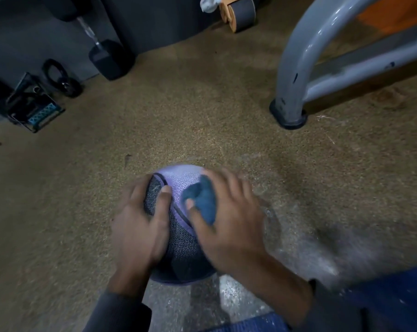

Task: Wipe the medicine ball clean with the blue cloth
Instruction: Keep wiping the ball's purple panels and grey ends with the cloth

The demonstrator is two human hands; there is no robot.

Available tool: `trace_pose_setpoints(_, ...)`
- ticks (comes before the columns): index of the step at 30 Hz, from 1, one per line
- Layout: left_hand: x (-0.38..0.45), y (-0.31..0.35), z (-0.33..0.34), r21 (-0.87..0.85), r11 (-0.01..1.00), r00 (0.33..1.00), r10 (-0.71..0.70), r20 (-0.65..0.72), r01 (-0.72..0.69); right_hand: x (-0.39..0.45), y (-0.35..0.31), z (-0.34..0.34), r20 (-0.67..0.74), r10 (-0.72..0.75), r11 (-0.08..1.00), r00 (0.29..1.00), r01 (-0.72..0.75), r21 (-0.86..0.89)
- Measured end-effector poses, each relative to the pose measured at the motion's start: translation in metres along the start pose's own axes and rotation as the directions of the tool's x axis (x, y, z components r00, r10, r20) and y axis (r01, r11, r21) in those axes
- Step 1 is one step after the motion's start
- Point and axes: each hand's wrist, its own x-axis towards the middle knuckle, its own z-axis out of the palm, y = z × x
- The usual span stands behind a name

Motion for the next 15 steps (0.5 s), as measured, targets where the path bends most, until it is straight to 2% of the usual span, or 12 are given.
trace_pose_setpoints(2, -0.002, 0.001, 0.001, 0.012, 1.0, 1.0, 0.024, 0.002, -0.025, 0.014, -0.009, 0.0, 0.026, -0.107, 0.989, 0.994, 0.109, -0.099)
trace_pose_setpoints(3, -0.002, 0.001, 0.001, -0.002, 1.0, 1.0, 0.029, 0.006, -0.029, 0.025, -0.005, 0.002, 0.063, -0.078, 0.993, 0.995, 0.083, -0.086)
trace_pose_setpoints(5, 0.0, 0.001, 0.003, -0.032, 0.999, 0.999, 0.031, 0.011, -0.031, 0.053, 0.018, 0.005, 0.18, 0.09, 0.995, 0.979, -0.097, 0.029)
trace_pose_setpoints(7, 0.003, 0.002, 0.004, -0.035, 0.999, 1.0, 0.026, 0.006, -0.026, 0.07, 0.044, 0.008, 0.286, 0.329, 0.902, 0.9, -0.389, 0.186)
trace_pose_setpoints(8, 0.004, 0.004, 0.004, -0.036, 0.999, 1.0, 0.028, 0.005, -0.027, 0.069, 0.048, 0.008, 0.283, 0.369, 0.883, 0.885, -0.429, 0.19)
trace_pose_setpoints(9, 0.005, 0.005, 0.005, -0.036, 0.999, 0.999, 0.035, 0.007, -0.034, 0.062, 0.045, 0.006, 0.232, 0.334, 0.917, 0.914, -0.372, 0.144)
trace_pose_setpoints(10, 0.006, 0.005, 0.005, -0.035, 0.998, 0.999, 0.046, 0.011, -0.045, 0.05, 0.035, 0.005, 0.15, 0.237, 0.966, 0.96, -0.249, 0.067)
trace_pose_setpoints(12, 0.005, 0.006, 0.005, -0.037, 0.996, 0.997, 0.076, 0.03, -0.075, 0.023, 0.005, -0.001, 0.032, -0.028, 0.997, 0.999, 0.03, -0.07)
trace_pose_setpoints(13, 0.005, 0.006, 0.004, -0.039, 0.995, 0.995, 0.092, 0.045, -0.09, 0.014, -0.006, -0.003, 0.025, -0.122, 0.986, 0.992, 0.124, -0.115)
trace_pose_setpoints(15, 0.005, 0.005, 0.004, -0.048, 0.993, 0.992, 0.112, 0.062, -0.109, 0.023, -0.012, -0.006, 0.085, -0.175, 0.972, 0.981, 0.186, -0.145)
